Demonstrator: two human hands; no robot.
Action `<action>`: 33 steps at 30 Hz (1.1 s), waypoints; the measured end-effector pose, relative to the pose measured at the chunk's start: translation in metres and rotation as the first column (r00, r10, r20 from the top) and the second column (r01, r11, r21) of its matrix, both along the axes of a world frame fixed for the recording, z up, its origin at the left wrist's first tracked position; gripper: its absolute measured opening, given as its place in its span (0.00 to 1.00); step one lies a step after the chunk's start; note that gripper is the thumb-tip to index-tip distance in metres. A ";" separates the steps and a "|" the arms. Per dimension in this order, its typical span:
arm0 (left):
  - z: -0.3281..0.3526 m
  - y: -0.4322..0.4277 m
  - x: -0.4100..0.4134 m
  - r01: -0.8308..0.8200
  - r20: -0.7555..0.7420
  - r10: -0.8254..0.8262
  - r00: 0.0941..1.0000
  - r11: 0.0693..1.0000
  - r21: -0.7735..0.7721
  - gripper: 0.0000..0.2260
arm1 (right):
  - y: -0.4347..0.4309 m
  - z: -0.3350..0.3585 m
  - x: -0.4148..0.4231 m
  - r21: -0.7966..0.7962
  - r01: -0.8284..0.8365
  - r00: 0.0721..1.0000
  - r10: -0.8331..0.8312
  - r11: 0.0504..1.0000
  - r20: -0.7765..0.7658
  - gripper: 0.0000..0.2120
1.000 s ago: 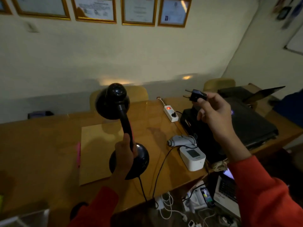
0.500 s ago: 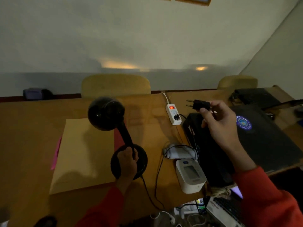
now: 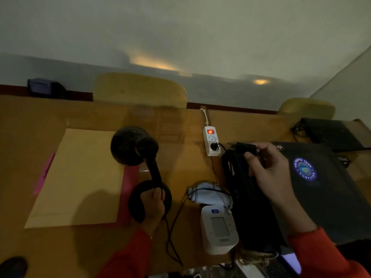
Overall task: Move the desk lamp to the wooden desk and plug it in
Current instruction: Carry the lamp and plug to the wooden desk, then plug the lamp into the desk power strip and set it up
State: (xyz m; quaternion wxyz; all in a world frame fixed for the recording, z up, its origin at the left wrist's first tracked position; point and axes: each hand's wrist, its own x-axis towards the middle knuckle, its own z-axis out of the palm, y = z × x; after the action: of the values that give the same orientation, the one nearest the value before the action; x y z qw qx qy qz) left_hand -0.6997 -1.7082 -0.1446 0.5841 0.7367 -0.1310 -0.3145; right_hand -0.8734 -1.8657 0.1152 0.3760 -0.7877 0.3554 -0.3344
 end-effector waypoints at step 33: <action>0.101 -0.010 -0.101 0.142 0.283 -0.441 0.852 0.714 0.686 0.22 | -0.127 -0.030 -0.024 0.105 -0.256 0.917 0.276 0.961 -0.287 0.10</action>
State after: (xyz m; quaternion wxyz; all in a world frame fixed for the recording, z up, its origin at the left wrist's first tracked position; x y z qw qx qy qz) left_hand -0.8011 -1.7183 -0.0433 0.1941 0.9099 -0.2574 -0.2611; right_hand -0.8975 -1.9923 0.0854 0.3856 -0.8573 0.3084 -0.1455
